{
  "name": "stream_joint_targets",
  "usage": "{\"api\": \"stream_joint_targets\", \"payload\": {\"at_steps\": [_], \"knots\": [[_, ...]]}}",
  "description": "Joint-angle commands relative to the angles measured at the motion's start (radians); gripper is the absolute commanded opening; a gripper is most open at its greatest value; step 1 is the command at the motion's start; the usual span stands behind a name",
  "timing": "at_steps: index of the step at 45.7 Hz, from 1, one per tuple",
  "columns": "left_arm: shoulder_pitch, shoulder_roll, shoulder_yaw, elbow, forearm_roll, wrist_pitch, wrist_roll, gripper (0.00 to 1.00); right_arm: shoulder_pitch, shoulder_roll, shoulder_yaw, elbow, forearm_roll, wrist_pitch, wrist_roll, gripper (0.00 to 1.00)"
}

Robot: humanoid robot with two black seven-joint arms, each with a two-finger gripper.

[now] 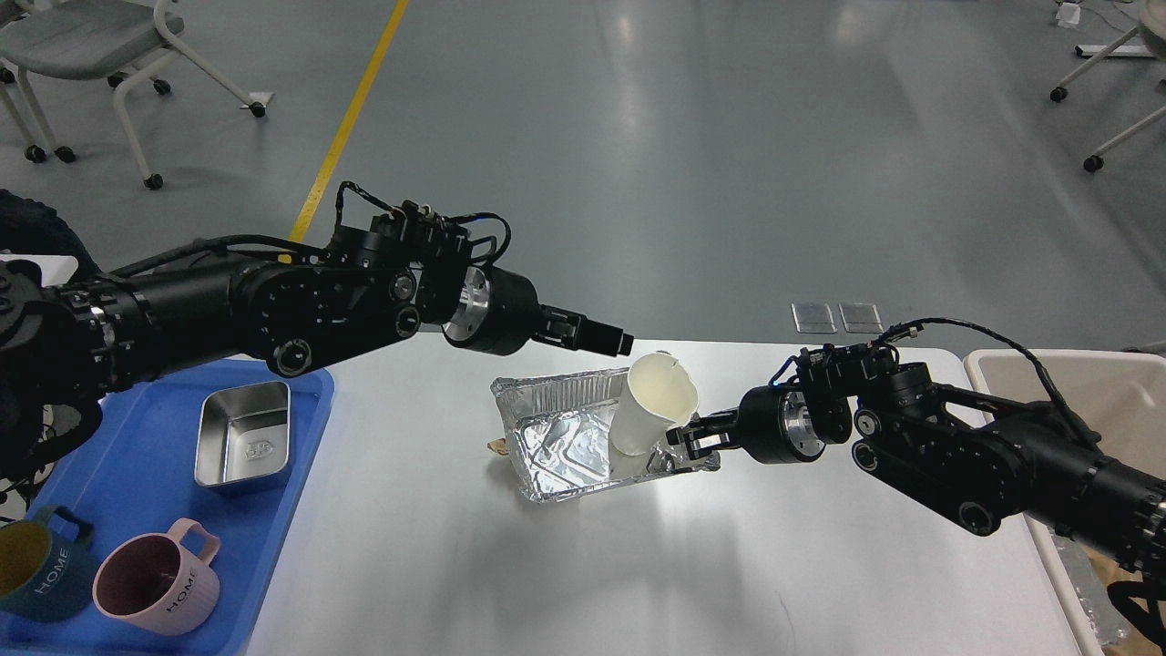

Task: Tidy desktop
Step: 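Carry the paper cup over the foil tray and release it inside, then withdraw the left gripper and reach toward the crumpled brown paper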

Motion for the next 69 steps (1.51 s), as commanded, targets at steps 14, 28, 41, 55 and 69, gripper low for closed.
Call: {"api": "stream_joint_targets", "payload": {"at_steps": [14, 28, 41, 55, 69], "knots": [[0.012, 0.345, 0.005, -0.227, -0.011, 0.196, 0.003, 0.88, -0.004, -0.007, 0.001, 0.000, -0.002, 0.000, 0.000, 0.00], [0.079, 0.746, 0.009, -0.511, -0.059, 0.337, 0.136, 0.88, -0.004, -0.007, 0.001, -0.002, -0.003, 0.000, -0.002, 0.00], [0.206, 1.010, 0.003, -0.561, -0.091, 0.432, 0.119, 0.88, -0.004, -0.006, 0.000, -0.005, -0.006, 0.000, -0.002, 0.00], [0.438, 1.077, 0.003, -0.628, -0.105, 0.555, 0.050, 0.88, -0.010, -0.013, 0.001, -0.002, -0.011, 0.000, -0.002, 0.00], [0.516, 1.068, 0.003, -0.627, -0.106, 0.606, 0.015, 0.88, -0.012, -0.010, 0.006, -0.002, -0.011, 0.000, -0.002, 0.00]]}}
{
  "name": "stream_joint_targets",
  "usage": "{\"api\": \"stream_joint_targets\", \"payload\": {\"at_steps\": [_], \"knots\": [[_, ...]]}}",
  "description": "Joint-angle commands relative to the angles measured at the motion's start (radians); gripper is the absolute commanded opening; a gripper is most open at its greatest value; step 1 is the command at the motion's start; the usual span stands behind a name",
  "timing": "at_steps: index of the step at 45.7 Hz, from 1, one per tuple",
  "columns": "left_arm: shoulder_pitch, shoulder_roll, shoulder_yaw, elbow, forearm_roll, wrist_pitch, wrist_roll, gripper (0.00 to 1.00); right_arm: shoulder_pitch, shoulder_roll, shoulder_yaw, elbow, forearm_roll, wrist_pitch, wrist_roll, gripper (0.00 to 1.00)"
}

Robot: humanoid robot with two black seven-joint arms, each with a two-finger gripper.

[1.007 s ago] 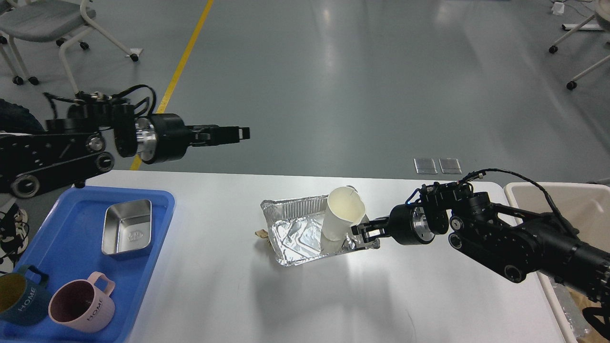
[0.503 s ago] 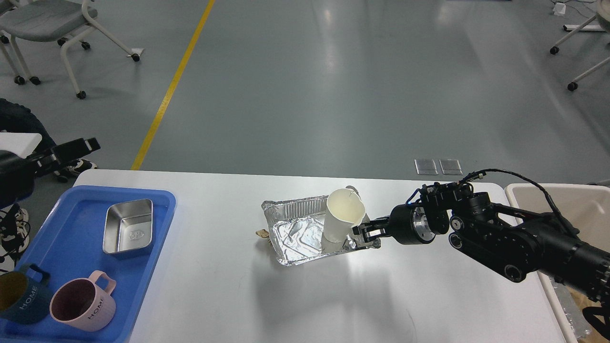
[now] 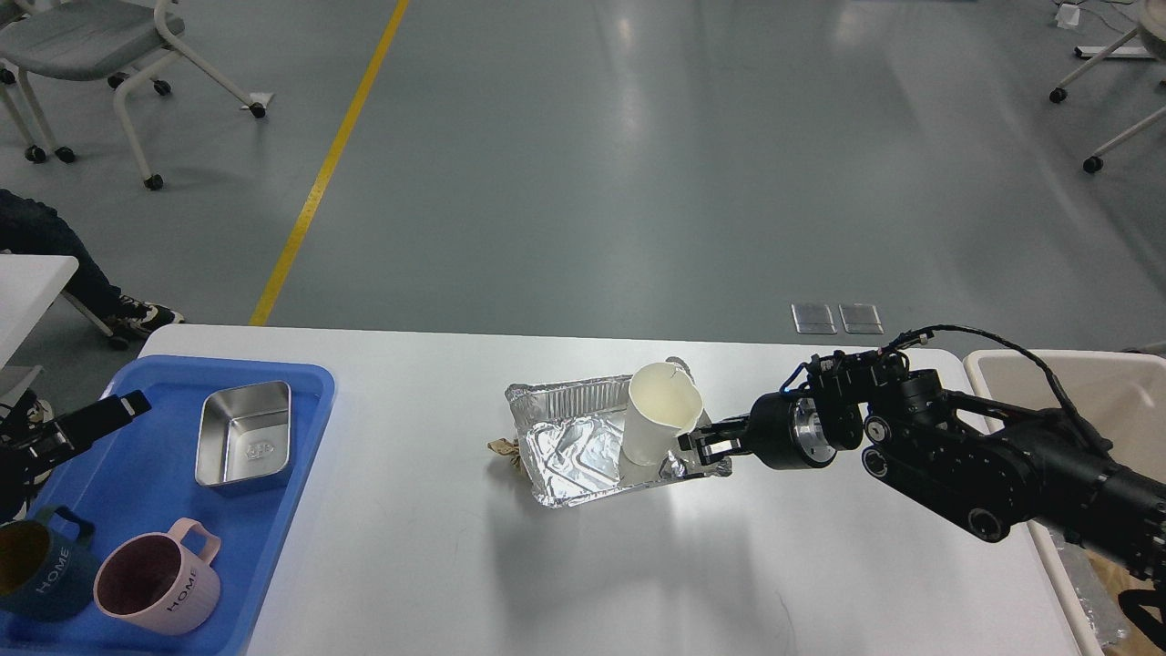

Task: Tidy desktop
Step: 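Withdraw the left gripper and reach toward the crumpled brown paper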

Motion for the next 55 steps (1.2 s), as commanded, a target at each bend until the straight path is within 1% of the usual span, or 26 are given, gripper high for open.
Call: {"api": "stream_joint_targets", "payload": {"at_steps": [1, 9, 12, 18, 21, 23, 31, 39, 45, 51, 55], "knots": [[0.005, -0.014, -0.001, 0.001, -0.001, 0.010, -0.003, 0.88, 0.000, 0.004, 0.001, 0.000, 0.001, 0.000, 0.000, 0.00], [0.005, -0.081, -0.036, 0.008, -0.002, 0.012, 0.006, 0.88, 0.000, -0.001, 0.001, 0.002, 0.001, 0.000, 0.000, 0.00], [0.005, -0.127, -0.047, 0.021, -0.002, 0.012, 0.014, 0.88, 0.000, -0.001, 0.001, 0.002, 0.001, 0.000, 0.000, 0.00], [-0.001, -0.239, -0.053, 0.071, -0.002, 0.010, 0.016, 0.88, 0.000, 0.001, 0.002, 0.002, 0.001, 0.000, 0.000, 0.00], [0.004, -0.308, -0.052, 0.113, -0.002, 0.009, 0.016, 0.88, 0.000, -0.001, 0.002, 0.002, 0.001, 0.000, 0.000, 0.00], [0.005, -0.385, -0.047, 0.165, -0.002, 0.009, 0.016, 0.88, 0.000, -0.001, 0.004, 0.000, 0.001, 0.000, 0.000, 0.00], [0.027, -0.566, -0.036, 0.341, -0.002, 0.002, 0.014, 0.88, -0.002, -0.019, 0.025, 0.000, 0.005, 0.000, 0.000, 0.00], [0.039, -0.684, -0.036, 0.444, -0.002, 0.001, 0.014, 0.88, -0.003, -0.048, 0.031, 0.002, 0.011, 0.000, 0.000, 0.00], [0.047, -0.755, -0.036, 0.486, -0.002, 0.001, 0.012, 0.88, -0.005, -0.056, 0.047, 0.005, 0.014, 0.002, 0.002, 0.00], [0.048, -0.822, -0.036, 0.492, -0.001, -0.001, 0.012, 0.88, -0.006, -0.056, 0.047, 0.005, 0.014, 0.003, 0.002, 0.00], [0.050, -0.878, -0.035, 0.492, 0.001, -0.001, 0.011, 0.94, -0.006, -0.056, 0.047, 0.005, 0.015, 0.002, 0.002, 0.00]]}}
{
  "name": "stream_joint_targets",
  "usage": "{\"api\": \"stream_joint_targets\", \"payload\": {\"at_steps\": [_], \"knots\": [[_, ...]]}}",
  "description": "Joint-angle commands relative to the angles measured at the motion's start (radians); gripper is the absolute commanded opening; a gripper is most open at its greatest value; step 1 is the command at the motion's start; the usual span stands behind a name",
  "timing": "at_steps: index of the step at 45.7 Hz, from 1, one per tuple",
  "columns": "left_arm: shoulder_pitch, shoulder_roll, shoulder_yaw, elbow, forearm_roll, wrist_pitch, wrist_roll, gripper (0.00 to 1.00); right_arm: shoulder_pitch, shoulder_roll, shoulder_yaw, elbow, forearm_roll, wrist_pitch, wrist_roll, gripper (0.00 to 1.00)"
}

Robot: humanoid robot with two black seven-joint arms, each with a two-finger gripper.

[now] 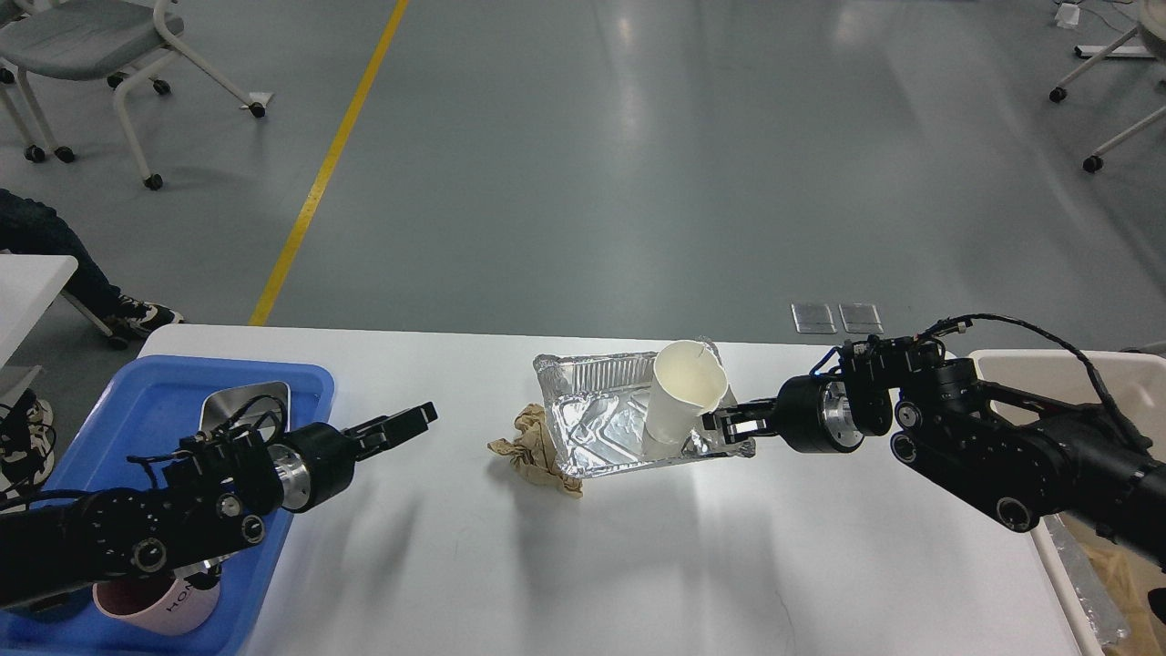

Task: Tidy desktop
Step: 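Withdraw the left gripper and reach toward the crumpled brown paper, then grasp the crumpled brown paper with the left gripper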

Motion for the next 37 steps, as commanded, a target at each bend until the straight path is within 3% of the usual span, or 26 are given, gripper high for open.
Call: {"api": "stream_joint_targets", "payload": {"at_steps": [1, 9, 18, 37], "knots": [[0.000, -0.069, 0.002, 0.001, 0.002, -0.002, -0.001, 0.95, 0.000, 0.000, 0.000, 0.000, 0.002, -0.001, 0.000, 0.00], [-0.014, -0.149, 0.067, 0.011, 0.005, -0.008, -0.001, 0.96, -0.002, 0.000, 0.002, 0.001, 0.002, -0.001, 0.000, 0.00], [-0.022, -0.252, 0.140, 0.106, 0.007, -0.010, -0.001, 0.96, -0.003, 0.000, 0.011, 0.001, 0.002, -0.001, 0.002, 0.00], [-0.053, -0.256, 0.186, 0.165, 0.019, -0.007, -0.006, 0.96, -0.009, 0.000, 0.016, 0.003, 0.000, -0.001, 0.003, 0.00]]}}
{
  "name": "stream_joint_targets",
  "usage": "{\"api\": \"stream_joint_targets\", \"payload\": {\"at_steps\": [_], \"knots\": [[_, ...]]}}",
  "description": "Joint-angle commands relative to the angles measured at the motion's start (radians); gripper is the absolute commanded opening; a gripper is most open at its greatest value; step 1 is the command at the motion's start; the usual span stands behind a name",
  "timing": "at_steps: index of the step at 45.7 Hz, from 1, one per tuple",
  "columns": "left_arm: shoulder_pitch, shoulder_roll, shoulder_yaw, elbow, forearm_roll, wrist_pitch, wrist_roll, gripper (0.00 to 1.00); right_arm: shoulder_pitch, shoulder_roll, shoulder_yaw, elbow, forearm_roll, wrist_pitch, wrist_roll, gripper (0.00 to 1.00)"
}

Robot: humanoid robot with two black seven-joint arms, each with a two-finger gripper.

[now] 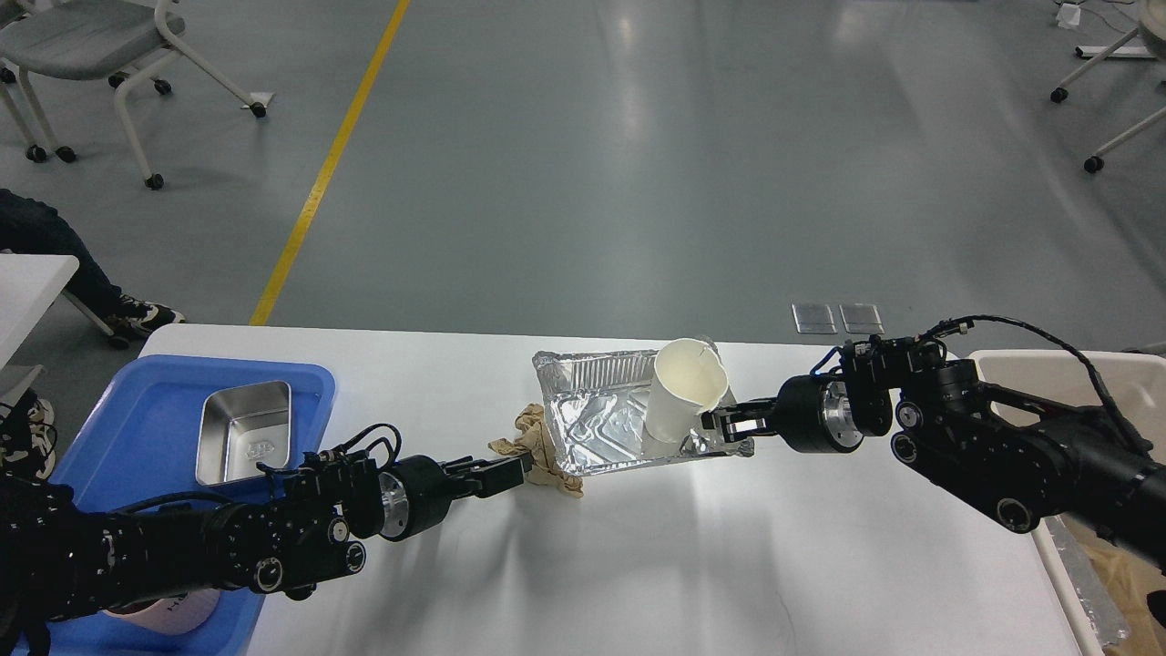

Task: Tidy desktop
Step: 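Grasp the crumpled brown paper with the left gripper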

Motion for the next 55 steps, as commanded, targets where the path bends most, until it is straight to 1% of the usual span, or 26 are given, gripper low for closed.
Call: {"api": "stream_joint_targets", "payload": {"at_steps": [1, 6, 13, 20, 32, 41, 50, 55], "knots": [[-0.017, 0.005, 0.033, 0.017, 0.004, 0.003, -0.004, 0.96, 0.000, -0.001, 0.000, 0.000, 0.000, -0.001, 0.000, 0.00], [-0.021, 0.001, 0.044, 0.066, 0.006, 0.003, -0.009, 0.96, 0.000, 0.001, 0.001, 0.000, 0.000, -0.001, 0.000, 0.00], [-0.036, -0.007, 0.059, 0.105, 0.006, 0.003, -0.009, 0.96, -0.002, -0.001, 0.005, 0.002, 0.000, -0.001, 0.000, 0.00], [-0.038, -0.067, 0.065, 0.166, 0.006, 0.000, -0.012, 0.96, -0.014, -0.001, 0.018, 0.011, 0.000, 0.000, 0.000, 0.00], [-0.029, -0.143, 0.067, 0.229, 0.006, -0.001, -0.014, 0.96, -0.022, -0.001, 0.021, 0.012, 0.000, -0.001, 0.001, 0.00], [-0.026, -0.193, 0.110, 0.272, 0.004, -0.002, -0.014, 0.96, -0.022, -0.001, 0.026, 0.014, 0.000, 0.000, 0.001, 0.00], [-0.021, -0.214, 0.114, 0.315, 0.004, -0.040, -0.014, 0.96, -0.022, -0.001, 0.032, 0.018, 0.000, -0.001, 0.001, 0.00], [-0.017, -0.231, 0.114, 0.342, 0.004, -0.043, -0.015, 0.93, -0.022, -0.001, 0.035, 0.018, 0.000, 0.000, 0.001, 0.00]]}}
